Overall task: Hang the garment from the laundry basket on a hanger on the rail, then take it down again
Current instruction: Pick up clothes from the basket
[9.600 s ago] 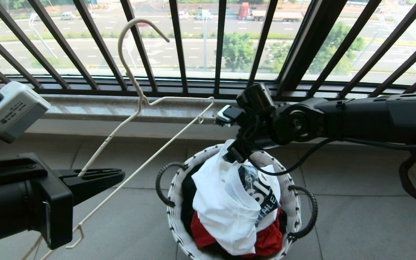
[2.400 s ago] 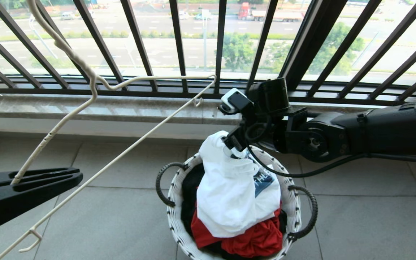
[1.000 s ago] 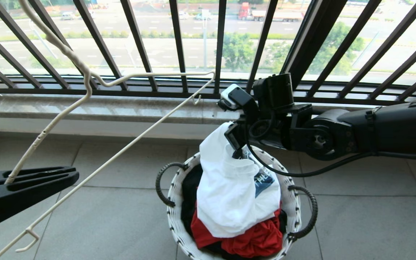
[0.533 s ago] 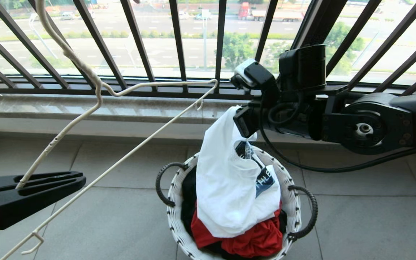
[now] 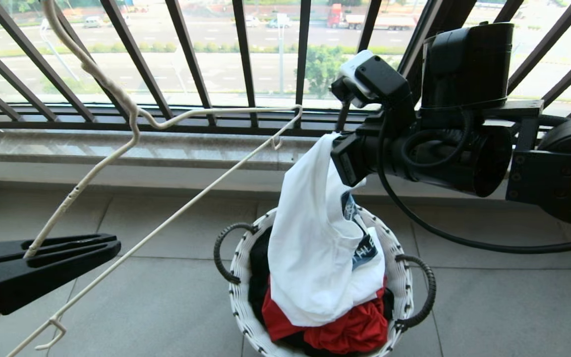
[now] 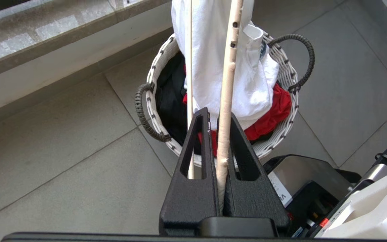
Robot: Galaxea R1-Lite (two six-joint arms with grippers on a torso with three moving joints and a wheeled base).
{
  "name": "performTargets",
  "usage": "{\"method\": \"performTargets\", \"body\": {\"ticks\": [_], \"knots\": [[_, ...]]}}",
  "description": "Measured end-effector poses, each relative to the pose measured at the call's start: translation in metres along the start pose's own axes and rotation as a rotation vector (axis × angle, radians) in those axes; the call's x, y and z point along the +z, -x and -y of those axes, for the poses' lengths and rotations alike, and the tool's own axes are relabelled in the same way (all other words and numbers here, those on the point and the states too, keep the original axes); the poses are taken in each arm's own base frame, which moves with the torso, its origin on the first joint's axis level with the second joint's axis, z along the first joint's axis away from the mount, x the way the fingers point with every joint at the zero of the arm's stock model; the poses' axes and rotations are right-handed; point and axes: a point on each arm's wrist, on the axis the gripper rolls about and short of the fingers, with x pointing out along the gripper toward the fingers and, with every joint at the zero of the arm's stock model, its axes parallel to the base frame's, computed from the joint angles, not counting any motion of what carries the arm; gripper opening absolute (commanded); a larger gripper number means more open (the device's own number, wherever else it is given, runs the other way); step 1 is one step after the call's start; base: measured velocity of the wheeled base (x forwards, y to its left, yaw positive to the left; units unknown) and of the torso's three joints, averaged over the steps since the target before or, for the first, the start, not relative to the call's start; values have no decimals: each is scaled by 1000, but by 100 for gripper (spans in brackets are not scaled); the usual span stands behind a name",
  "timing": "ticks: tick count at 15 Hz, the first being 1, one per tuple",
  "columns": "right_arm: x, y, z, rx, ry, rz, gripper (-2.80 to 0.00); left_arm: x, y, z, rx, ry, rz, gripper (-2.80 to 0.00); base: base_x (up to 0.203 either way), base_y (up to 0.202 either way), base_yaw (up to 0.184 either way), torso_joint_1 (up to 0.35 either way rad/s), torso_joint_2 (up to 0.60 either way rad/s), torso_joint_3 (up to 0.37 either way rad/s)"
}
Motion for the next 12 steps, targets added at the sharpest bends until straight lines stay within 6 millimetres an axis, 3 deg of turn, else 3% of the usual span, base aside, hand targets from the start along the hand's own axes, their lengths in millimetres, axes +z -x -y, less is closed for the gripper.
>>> {"method": "performTargets", "body": {"ticks": [12], "knots": [[3, 11, -7, -7, 8, 0, -280, 4, 13, -1, 6, -2, 69, -280, 0, 0, 0, 1, 2, 190]]}}
